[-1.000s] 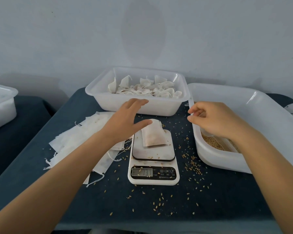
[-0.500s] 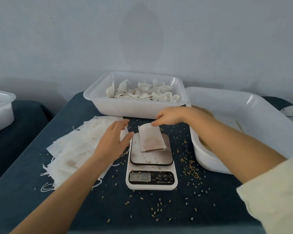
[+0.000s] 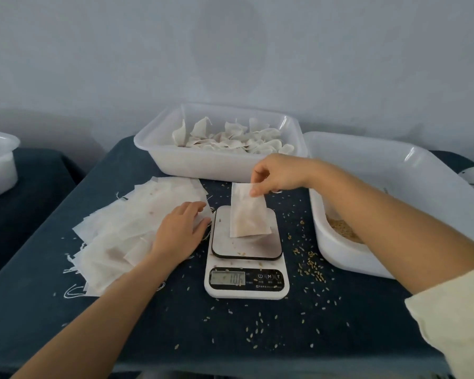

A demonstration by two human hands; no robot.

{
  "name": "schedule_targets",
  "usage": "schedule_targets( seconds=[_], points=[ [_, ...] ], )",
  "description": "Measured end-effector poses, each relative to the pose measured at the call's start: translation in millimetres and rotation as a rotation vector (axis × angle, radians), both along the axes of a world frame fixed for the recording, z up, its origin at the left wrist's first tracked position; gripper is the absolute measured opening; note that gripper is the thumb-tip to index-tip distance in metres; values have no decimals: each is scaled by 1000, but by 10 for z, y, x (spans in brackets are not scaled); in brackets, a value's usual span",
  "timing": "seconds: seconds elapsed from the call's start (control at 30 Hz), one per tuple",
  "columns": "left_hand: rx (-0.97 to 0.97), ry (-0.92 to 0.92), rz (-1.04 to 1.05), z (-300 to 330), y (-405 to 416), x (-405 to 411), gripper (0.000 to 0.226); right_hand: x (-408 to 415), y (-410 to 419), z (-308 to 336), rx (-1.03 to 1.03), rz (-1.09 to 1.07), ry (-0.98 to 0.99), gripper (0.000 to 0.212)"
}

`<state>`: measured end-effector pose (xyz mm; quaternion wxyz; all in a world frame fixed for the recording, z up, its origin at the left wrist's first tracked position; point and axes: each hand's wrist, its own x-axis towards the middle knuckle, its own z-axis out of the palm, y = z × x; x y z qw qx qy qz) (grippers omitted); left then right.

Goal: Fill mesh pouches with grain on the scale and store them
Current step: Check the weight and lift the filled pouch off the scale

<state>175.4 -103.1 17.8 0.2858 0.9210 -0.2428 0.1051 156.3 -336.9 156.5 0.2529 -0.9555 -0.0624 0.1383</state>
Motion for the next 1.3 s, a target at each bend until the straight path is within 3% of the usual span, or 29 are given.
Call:
schedule_targets(
  seconds=[0.4,0.57,0.73,0.93,1.3],
  points=[
    [128,-93,-18,-31,7,-42,31,-360,168,561,-49,21,-294,15],
    [117,-103,-26,-21,9,-55,28,-354,191,609,-13,27,-311,18],
    [111,-122,-29,-14,7,-70,24,-320,202,662,-103,46,-254,37],
    [113,-123,-28,-4,9,-86,23,-265,186,690,-100,79,-235,10],
    [131,-137,-22,-7,8,-84,20,-24,105,771,-129,86,-246,5]
  ],
)
